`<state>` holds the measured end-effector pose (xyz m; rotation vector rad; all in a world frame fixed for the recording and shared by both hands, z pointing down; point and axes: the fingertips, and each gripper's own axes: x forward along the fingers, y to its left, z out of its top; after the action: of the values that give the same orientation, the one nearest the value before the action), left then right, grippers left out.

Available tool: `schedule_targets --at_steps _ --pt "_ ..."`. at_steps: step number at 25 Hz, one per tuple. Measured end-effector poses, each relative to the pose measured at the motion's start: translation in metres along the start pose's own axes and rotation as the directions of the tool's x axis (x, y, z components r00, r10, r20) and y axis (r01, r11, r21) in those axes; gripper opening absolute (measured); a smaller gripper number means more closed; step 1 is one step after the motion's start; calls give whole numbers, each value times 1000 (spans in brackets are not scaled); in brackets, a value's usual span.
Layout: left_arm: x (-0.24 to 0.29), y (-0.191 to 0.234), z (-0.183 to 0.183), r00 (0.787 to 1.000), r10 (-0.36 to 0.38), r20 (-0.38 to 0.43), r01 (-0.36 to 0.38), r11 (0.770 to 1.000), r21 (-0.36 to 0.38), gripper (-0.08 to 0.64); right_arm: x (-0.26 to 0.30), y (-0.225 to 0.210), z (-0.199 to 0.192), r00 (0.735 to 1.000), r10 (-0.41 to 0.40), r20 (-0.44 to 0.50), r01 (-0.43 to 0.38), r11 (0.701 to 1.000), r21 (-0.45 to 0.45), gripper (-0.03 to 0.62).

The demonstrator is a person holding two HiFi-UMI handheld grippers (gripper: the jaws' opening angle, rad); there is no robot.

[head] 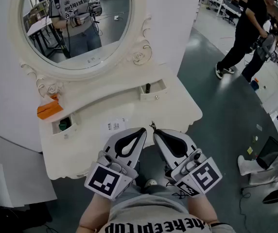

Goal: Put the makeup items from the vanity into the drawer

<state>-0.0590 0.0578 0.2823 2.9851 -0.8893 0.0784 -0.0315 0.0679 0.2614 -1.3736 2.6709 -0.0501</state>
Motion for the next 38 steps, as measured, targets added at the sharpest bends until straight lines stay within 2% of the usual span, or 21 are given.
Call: schedule_targets --at_steps 20,26,38 --pt "-4 18 -7 999 -49 -3 49 999 -18 15 22 8 -7 999 -33 -18 33 999 -14 26" --pt "-7 24 -6 998 -70 5 70 997 -21 15 24 7 -5 997 -74 -9 75 997 26 28" --pt "-27 42 -17 992 -127 11 127 992 -16 15 35 25 -14 987 -163 7 163 986 18 28"
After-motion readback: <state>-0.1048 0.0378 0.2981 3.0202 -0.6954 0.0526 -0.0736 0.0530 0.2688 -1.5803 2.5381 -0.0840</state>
